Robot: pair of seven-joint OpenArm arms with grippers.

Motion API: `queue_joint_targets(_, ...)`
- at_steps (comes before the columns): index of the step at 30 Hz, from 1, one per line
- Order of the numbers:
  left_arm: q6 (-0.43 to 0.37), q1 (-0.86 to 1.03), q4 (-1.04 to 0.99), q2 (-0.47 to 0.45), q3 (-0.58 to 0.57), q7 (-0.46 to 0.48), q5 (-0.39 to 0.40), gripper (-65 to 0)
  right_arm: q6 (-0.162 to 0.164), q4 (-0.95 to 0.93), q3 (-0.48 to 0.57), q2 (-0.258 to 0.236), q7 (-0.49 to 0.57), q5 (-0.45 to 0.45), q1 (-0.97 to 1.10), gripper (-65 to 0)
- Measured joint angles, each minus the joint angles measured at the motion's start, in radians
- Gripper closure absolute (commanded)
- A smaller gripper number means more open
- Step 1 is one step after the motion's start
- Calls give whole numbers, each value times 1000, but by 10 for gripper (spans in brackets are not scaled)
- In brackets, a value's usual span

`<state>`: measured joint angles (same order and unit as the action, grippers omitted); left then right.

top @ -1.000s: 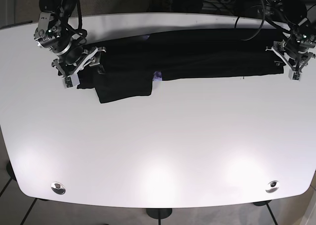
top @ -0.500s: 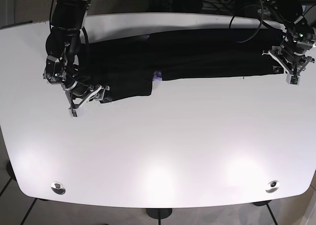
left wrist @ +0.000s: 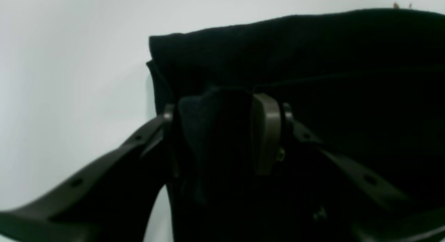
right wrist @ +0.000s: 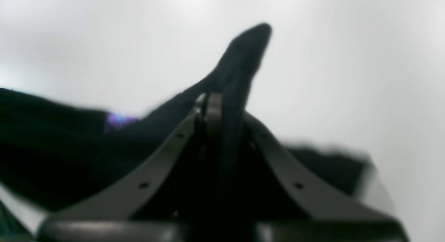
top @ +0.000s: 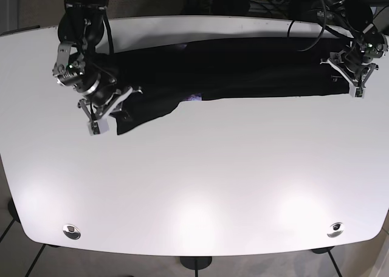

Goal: Fold the T-shirt properly
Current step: 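Regrasp the ends of the folded black strip with both grippers and straighten it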

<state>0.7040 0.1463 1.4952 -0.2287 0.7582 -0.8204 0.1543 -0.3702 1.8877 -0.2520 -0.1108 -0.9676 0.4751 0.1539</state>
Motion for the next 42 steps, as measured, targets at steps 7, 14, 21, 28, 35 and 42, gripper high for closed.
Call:
queue_joint_targets(7,0,0,-2,-5,0,6,-1,-244,-3,-24,-132,36,-3,-2,108,-225)
queue_joint_targets(14,-3,-3,-2,-5,-1,6,-3,-244,-101,119,-202,36,24,5,138,-377)
queue_joint_targets(21,-7,-6,-2,-8,-27,6,-6,-244,-127,22,-31,42,21,27,182,-239)
queue_joint_targets(28,-6,-88,-83,-8,-59,59,-4,-244,-127,-288,-29,-12,181,64,106,-119)
queue_joint_targets(35,-4,-249,-151,2,-95,33,-87,-247,-126,-343,-29,-68,232,68,61,-117)
queue_joint_targets(42,-4,-262,61,-11,10,-208,-66,-354,-108,-262,-29,-66,205,45,105,-117)
